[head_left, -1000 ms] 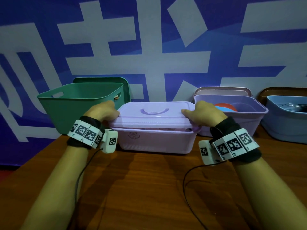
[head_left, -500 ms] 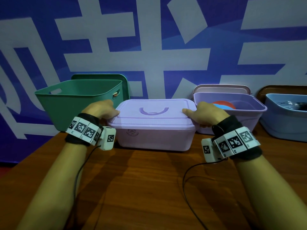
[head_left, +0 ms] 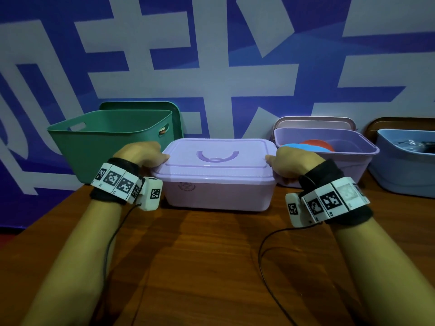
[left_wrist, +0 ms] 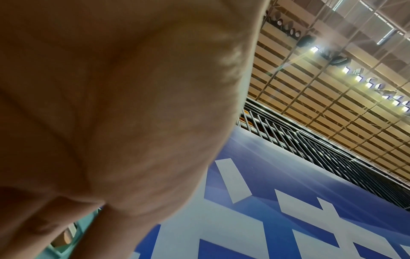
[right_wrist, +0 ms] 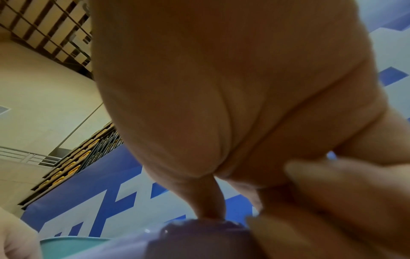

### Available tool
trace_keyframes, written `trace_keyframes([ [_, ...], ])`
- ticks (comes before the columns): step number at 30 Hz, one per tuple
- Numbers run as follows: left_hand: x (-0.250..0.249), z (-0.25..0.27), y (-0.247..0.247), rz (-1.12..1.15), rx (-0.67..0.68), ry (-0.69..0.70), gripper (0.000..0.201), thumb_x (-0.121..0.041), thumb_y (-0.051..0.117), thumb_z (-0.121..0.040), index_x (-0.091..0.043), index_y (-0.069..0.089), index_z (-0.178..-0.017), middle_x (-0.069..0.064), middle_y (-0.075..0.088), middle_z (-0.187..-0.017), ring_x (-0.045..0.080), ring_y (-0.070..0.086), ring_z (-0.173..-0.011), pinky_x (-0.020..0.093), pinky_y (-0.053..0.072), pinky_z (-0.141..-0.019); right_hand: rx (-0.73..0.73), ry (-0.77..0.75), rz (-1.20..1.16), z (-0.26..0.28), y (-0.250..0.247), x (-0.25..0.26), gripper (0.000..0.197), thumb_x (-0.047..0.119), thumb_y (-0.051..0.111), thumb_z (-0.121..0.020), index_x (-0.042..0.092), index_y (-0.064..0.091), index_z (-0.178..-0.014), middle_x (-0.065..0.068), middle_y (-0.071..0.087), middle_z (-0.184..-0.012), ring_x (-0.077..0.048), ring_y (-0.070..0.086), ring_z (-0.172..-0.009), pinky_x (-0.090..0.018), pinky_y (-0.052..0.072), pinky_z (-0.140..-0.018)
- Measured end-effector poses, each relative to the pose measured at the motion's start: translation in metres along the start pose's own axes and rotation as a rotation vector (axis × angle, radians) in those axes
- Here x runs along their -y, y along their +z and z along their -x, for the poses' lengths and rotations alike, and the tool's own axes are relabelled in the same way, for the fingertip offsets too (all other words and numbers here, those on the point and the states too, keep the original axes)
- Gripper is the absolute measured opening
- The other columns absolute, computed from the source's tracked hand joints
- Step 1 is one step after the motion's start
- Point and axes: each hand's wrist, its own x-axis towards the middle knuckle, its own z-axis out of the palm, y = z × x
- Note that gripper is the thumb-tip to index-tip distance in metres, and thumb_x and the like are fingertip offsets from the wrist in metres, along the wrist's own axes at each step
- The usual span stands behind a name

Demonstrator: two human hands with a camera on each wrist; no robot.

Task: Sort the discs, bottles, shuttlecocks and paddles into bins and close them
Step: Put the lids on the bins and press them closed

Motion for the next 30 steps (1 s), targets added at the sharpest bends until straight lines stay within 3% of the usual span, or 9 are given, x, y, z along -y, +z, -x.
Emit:
trace_keyframes([
  [4,0.005,-0.005,0.001,0.099,0.002,-0.026,0.04,-0.04,0.051,-0.102,-0.004,0.061,-0.087,0.013,0.067,-0.083,0.032,0.069,-0.077,0.043,0.06,-0.084,-0.019,-0.008,0.041,-0.004,0.001,-0.003,0.045,0.032,0.035,-0.108,0.021,0.039,-0.064,-0.002,0.045,-0.068,-0.022,0.055,-0.075,-0.029,0.04,-0.072],
  [7,0.005,-0.004,0.001,0.146,-0.005,-0.039,0.041,-0.043,0.053,-0.1,-0.004,0.061,-0.094,0.015,0.069,-0.091,0.032,0.073,-0.082,0.045,0.061,-0.085,-0.04,-0.013,0.039,-0.012,0.0,-0.011,0.047,0.044,0.04,-0.104,0.01,0.055,-0.076,-0.006,0.058,-0.065,-0.019,0.058,-0.06,-0.028,0.039,-0.054],
  [12,0.012,-0.008,0.001,0.178,0.026,-0.057,0.048,-0.049,0.053,-0.099,-0.002,0.062,-0.097,0.015,0.071,-0.096,0.032,0.072,-0.087,0.044,0.059,-0.09,-0.112,-0.047,-0.022,-0.021,0.004,-0.019,0.041,0.05,0.048,-0.097,0.01,0.056,-0.093,-0.012,0.067,-0.082,-0.029,0.064,-0.074,-0.035,0.053,-0.072],
  [15,0.014,-0.013,0.003,0.275,0.041,-0.03,0.046,-0.043,0.057,-0.099,0.001,0.063,-0.09,0.017,0.071,-0.084,0.03,0.068,-0.07,0.04,0.059,-0.077,-0.106,-0.032,-0.081,-0.021,0.006,-0.019,0.047,0.052,0.048,-0.098,0.006,0.059,-0.104,-0.012,0.063,-0.084,-0.031,0.064,-0.081,-0.037,0.053,-0.077],
  [18,0.016,-0.014,0.003,0.262,0.007,-0.021,0.046,-0.045,0.061,-0.096,-0.002,0.063,-0.077,0.012,0.065,-0.075,0.026,0.057,-0.062,0.03,0.045,-0.061,-0.084,-0.029,-0.161,-0.019,0.007,-0.017,0.044,0.044,0.049,-0.1,0.003,0.054,-0.115,-0.017,0.065,-0.097,-0.031,0.065,-0.081,-0.034,0.053,-0.067],
  [20,0.018,-0.016,0.002,0.262,-0.025,-0.034,0.048,-0.046,0.067,-0.092,-0.002,0.062,-0.073,0.011,0.062,-0.071,0.024,0.052,-0.061,0.028,0.038,-0.058,-0.068,-0.037,-0.25,-0.019,0.007,-0.019,0.04,0.041,0.052,-0.099,0.004,0.047,-0.114,-0.016,0.066,-0.098,-0.032,0.069,-0.079,-0.036,0.056,-0.058],
  [24,0.018,-0.02,0.001,0.257,-0.1,-0.022,0.045,-0.043,0.075,-0.086,0.002,0.074,-0.083,0.022,0.073,-0.09,0.027,0.057,-0.07,0.035,0.043,-0.067,-0.051,-0.034,-0.323,-0.02,0.006,-0.024,0.039,0.045,0.055,-0.096,0.006,0.062,-0.101,-0.014,0.069,-0.086,-0.028,0.069,-0.076,-0.031,0.057,-0.053],
  [26,0.016,-0.02,0.002,0.241,-0.11,-0.009,0.042,-0.041,0.075,-0.086,0.001,0.076,-0.084,0.022,0.074,-0.094,0.028,0.059,-0.073,0.035,0.045,-0.069,-0.066,-0.041,-0.291,-0.019,0.006,-0.025,0.037,0.044,0.056,-0.097,0.008,0.06,-0.093,-0.01,0.066,-0.08,-0.021,0.062,-0.067,-0.025,0.046,-0.046],
  [30,0.013,-0.018,0.002,0.254,-0.152,0.003,0.032,-0.035,0.076,-0.088,-0.003,0.078,-0.091,0.013,0.074,-0.091,0.029,0.067,-0.088,0.035,0.049,-0.074,-0.081,-0.042,-0.269,-0.02,0.004,-0.028,0.039,0.045,0.058,-0.094,0.007,0.063,-0.094,-0.009,0.066,-0.079,-0.018,0.059,-0.065,-0.024,0.042,-0.049],
])
